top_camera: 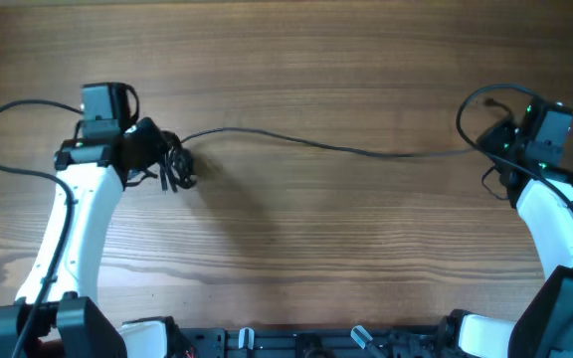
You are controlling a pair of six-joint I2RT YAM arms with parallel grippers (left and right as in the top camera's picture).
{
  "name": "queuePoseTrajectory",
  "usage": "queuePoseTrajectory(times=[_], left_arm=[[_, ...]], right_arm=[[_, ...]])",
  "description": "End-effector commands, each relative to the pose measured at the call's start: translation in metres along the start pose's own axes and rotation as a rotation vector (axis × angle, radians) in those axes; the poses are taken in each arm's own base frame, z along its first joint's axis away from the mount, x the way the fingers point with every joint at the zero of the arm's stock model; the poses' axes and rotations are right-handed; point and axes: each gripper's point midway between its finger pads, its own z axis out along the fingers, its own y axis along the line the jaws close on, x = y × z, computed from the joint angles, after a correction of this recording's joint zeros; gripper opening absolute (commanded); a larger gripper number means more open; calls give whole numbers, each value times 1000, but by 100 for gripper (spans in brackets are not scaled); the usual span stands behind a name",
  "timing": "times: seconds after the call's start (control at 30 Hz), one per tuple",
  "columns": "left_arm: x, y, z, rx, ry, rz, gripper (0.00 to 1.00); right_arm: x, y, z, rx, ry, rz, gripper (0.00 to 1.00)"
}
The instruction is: Untangle cables
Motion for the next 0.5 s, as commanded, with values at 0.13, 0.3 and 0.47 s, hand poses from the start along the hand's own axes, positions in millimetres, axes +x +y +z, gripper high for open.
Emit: queuePoseTrajectory(times=[0.13, 0.3, 0.47], left_arm=[[4, -7, 1, 83, 40, 14, 4], [9, -17, 0, 145, 70, 40, 4], [16, -27, 2, 202, 101, 109, 4]], right_arm=[[-60, -133, -23, 478, -316, 362, 4], [-119, -143, -24, 263, -427, 360, 4], [-143, -95, -24, 23, -454, 136, 4]])
